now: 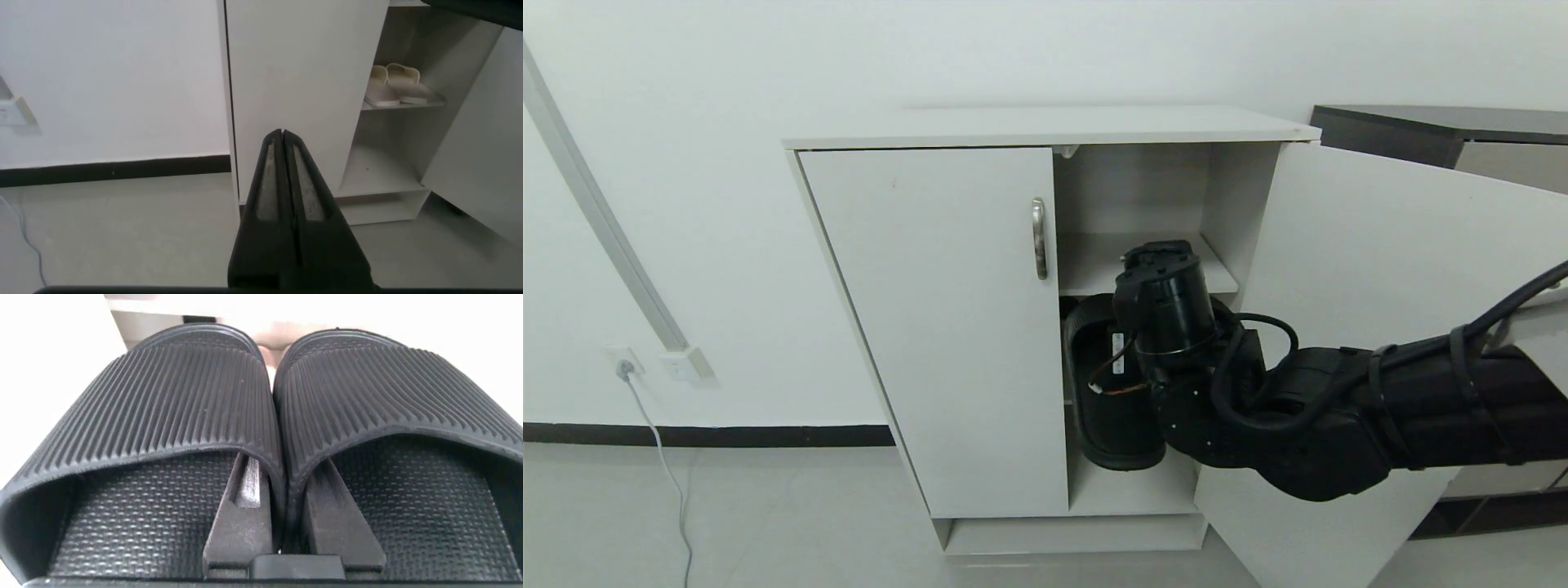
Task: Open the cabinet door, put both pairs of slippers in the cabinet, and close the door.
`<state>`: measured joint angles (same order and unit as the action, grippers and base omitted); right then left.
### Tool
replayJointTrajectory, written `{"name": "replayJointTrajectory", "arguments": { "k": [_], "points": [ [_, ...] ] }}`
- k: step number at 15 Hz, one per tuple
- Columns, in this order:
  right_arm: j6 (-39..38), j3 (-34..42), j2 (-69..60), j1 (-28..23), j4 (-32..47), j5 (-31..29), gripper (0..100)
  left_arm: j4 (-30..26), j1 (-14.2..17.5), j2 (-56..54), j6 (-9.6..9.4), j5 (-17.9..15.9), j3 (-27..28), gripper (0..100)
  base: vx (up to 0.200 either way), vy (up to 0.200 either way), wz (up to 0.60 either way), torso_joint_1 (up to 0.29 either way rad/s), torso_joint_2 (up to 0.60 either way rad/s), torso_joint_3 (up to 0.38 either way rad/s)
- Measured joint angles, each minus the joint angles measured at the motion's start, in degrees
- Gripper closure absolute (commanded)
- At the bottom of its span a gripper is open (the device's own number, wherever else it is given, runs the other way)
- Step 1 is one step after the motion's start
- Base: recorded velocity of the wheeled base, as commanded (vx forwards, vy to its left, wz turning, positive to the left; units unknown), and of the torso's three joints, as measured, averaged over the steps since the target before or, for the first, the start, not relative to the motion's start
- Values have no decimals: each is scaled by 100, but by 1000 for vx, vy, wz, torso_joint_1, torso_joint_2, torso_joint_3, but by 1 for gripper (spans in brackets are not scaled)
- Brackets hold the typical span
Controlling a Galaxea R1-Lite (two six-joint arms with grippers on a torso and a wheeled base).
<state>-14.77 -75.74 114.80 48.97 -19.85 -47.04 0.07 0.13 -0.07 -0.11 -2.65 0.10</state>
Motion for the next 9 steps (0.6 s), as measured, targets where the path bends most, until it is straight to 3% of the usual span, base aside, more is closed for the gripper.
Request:
{"name": "replayJointTrajectory", "arguments": {
  "k": [9],
  "points": [
    [-88, -284, 37, -391, 201, 486, 100, 0, 2, 0, 1, 0, 0, 100, 0, 0, 0, 0, 0, 0]
  ]
}}
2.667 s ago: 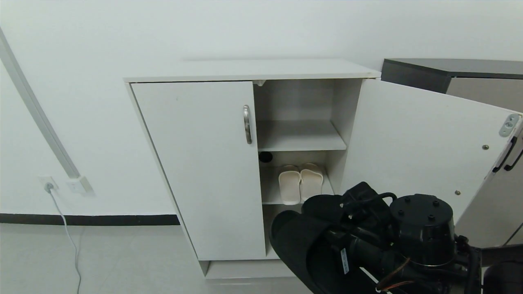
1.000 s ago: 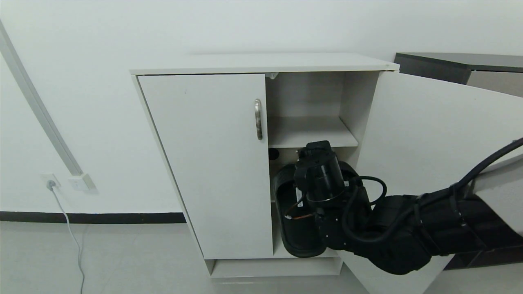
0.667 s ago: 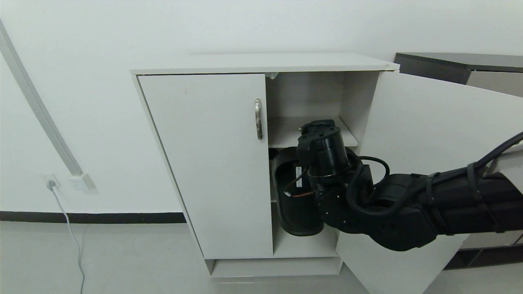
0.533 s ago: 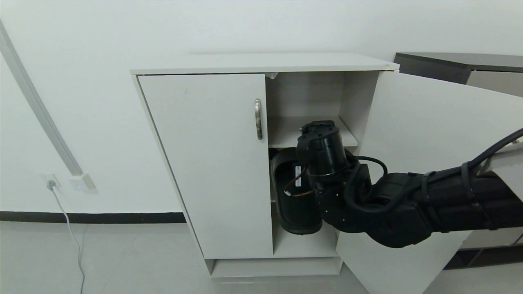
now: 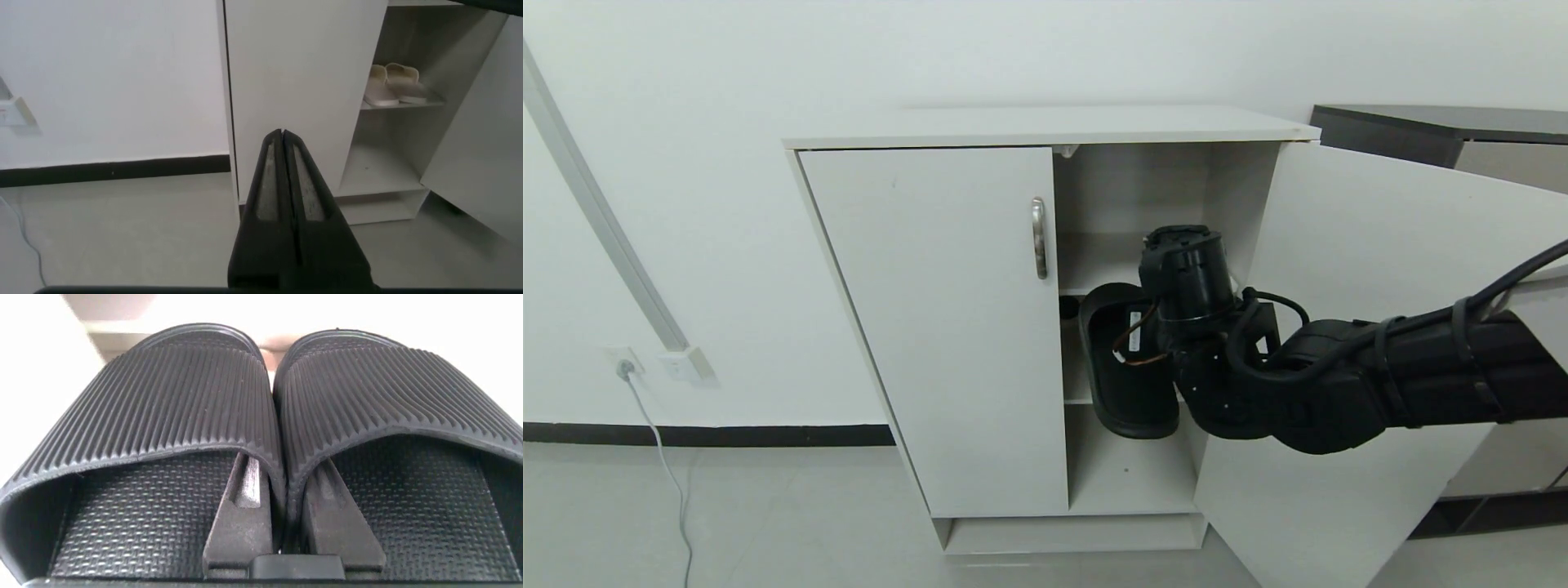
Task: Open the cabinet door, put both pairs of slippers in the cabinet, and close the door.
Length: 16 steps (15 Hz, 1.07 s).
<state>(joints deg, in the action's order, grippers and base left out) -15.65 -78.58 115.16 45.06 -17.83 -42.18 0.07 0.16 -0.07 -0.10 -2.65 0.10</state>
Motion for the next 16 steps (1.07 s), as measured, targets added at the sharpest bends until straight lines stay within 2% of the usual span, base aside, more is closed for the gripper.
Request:
{"name": "replayJointTrajectory", "arguments": {
  "k": [6, 16],
  "points": [
    [0, -6, 7, -74, 21, 101, 100, -2, -2, 0, 0, 0, 0, 100, 0, 0, 0, 0, 0, 0],
    [2, 0, 30, -96, 2, 107, 100, 0, -2, 0, -6, -6, 0, 100, 200, 0, 0, 4, 5, 3]
  ]
}}
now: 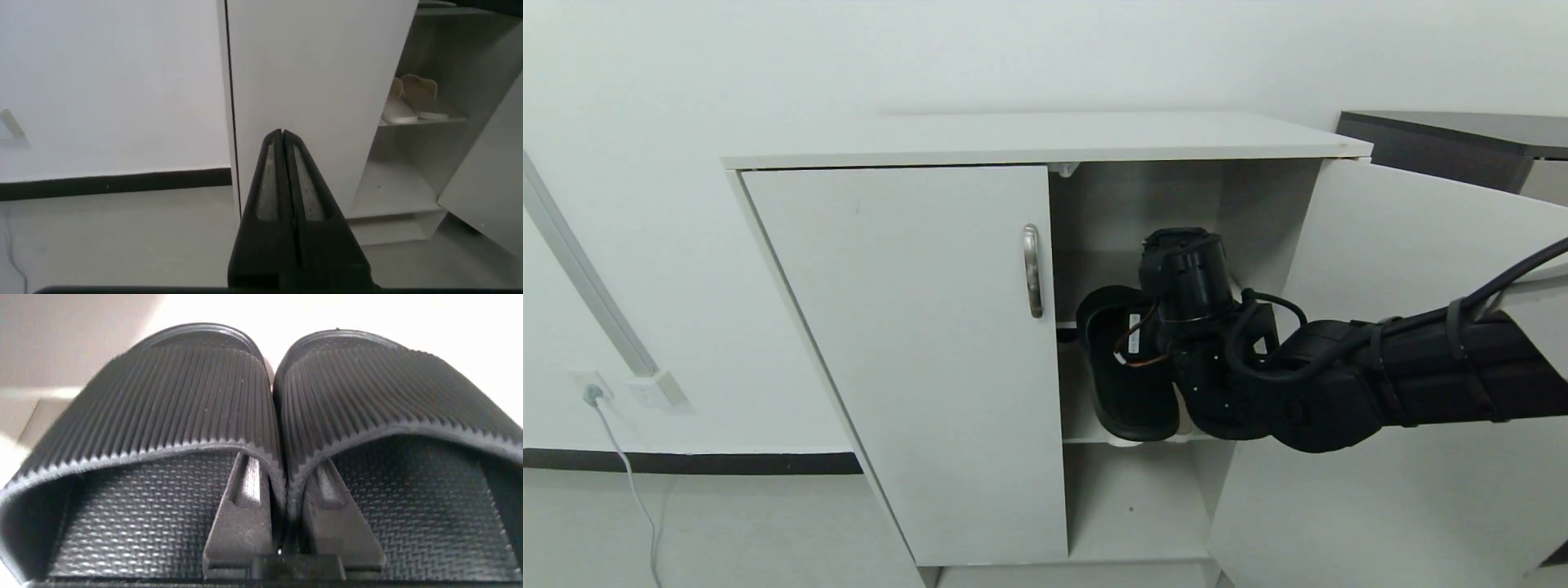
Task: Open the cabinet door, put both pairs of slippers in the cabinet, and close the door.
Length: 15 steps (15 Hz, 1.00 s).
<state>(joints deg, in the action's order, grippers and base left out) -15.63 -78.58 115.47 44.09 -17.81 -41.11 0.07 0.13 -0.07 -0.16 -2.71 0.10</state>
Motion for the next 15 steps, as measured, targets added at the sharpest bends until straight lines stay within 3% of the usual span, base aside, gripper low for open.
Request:
{"name": "replayJointTrajectory", "arguments": {
  "k": [2, 10, 15],
  "points": [
    [-2, 5, 7, -16, -9, -2, 100, 0, 0, 0, 0, 2, 0, 100, 200, 0, 0, 5, 7, 2],
    [20, -168, 291, -22, -28, -16, 100, 0, 0, 0, 6, 9, 0, 100, 0, 0, 0, 0, 0, 0],
    [116, -695, 567, -129, 139, 2, 100, 0, 7, 0, 23, 26, 0, 100, 0, 0, 0, 0, 0, 0]
  ]
}}
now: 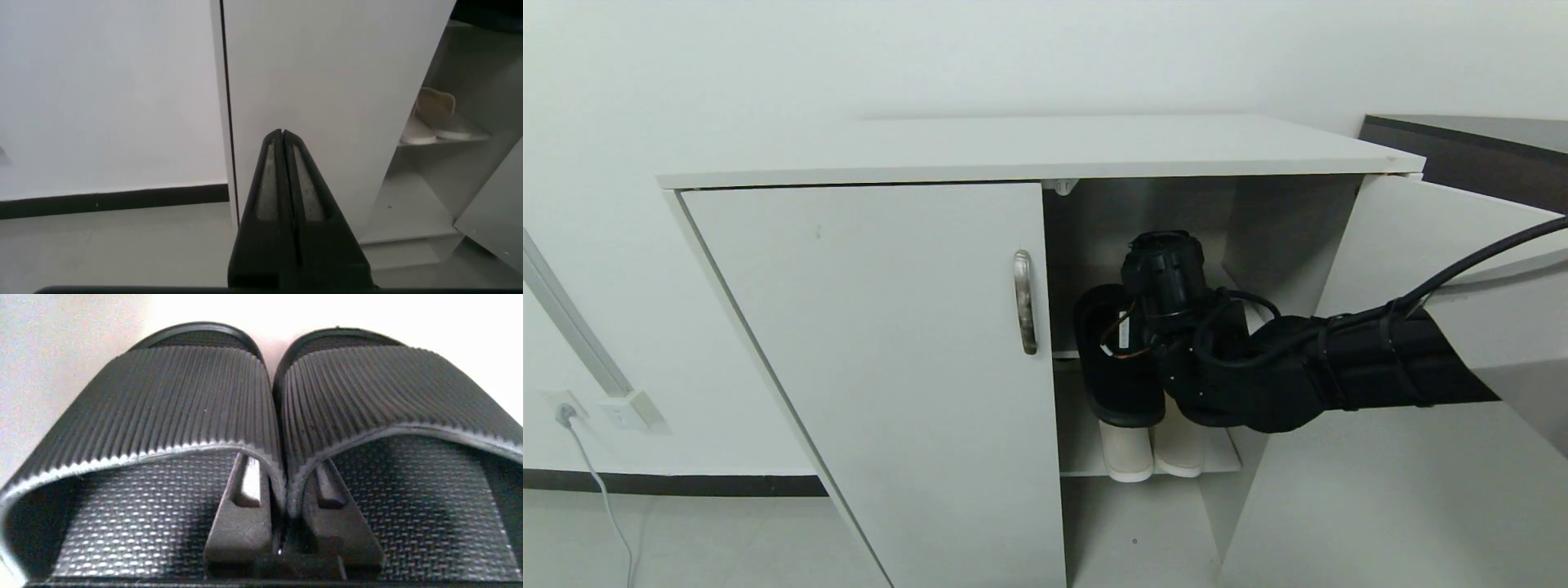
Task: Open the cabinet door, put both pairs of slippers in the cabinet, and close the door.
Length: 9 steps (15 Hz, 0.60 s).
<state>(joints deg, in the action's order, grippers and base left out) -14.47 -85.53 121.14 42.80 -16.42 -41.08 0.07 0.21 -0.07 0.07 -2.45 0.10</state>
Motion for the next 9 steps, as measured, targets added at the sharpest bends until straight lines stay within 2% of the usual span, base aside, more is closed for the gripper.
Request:
{"name": "replayJointTrajectory", "arguments": {
  "k": [9],
  "points": [
    [128, -1342, 610, -228, 536, 115, 100, 0, -5, 0, 2, 16, 0, 100, 0, 0, 0, 0, 0, 0]
  ]
}}
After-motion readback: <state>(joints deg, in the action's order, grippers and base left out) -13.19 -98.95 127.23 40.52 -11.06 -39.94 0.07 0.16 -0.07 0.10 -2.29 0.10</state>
